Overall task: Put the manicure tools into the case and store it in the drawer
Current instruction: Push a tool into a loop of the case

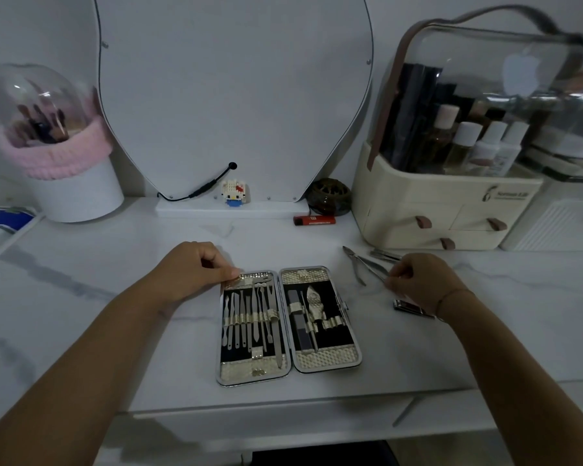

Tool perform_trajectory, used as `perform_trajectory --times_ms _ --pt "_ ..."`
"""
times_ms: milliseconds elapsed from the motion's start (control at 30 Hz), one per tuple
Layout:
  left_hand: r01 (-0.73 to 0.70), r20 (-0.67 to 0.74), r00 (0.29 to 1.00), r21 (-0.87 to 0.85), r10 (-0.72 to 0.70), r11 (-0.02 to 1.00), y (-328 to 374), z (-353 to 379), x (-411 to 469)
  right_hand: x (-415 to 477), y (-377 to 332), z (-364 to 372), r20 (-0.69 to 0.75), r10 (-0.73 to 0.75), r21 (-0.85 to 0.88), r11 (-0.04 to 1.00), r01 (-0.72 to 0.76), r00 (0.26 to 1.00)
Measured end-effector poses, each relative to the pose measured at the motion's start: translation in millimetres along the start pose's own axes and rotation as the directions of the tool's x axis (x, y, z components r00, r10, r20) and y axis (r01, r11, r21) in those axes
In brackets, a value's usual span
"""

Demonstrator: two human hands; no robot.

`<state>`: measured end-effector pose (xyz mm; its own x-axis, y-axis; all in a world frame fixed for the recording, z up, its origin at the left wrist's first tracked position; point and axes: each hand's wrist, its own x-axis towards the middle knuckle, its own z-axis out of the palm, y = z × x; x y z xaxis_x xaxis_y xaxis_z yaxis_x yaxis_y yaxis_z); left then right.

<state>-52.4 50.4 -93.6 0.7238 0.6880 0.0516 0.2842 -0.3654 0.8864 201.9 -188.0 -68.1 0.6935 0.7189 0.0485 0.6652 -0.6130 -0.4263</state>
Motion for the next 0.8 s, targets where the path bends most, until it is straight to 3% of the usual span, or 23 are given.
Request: perform_trajectory --times_ms 133,533,633,700,733,800 --pt "0.003 0.002 1.000 -0.008 -0.003 1.000 1 1 0 8 -9 9 -0.116 -0.034 0.072 0.997 0.042 0.993" --pt "-0.013 0.009 1.000 0.013 0.013 1.000 1 -1 1 32 -23 13 -0.008 -0.015 -0.052 0.999 0.015 1.000" --pt "-0.015 0.009 1.000 0.025 0.015 1.000 1 -2 1 20 -29 3 -0.022 -0.056 0.248 0.967 0.060 0.998" --pt "-0.011 0.003 1.000 0.024 0.010 1.000 2 -2 0 8 -40 -1 0.085 -0.094 0.600 0.800 0.024 0.992" --pt "-0.010 0.001 1.000 0.024 0.010 1.000 3 -1 0 3 -44 1 0.133 -0.128 0.692 0.722 0.000 0.983" --pt "-0.013 -0.002 1.000 0.024 0.013 1.000 3 -1 0 -4 -51 8 0.190 -0.195 0.737 0.676 -0.008 0.962"
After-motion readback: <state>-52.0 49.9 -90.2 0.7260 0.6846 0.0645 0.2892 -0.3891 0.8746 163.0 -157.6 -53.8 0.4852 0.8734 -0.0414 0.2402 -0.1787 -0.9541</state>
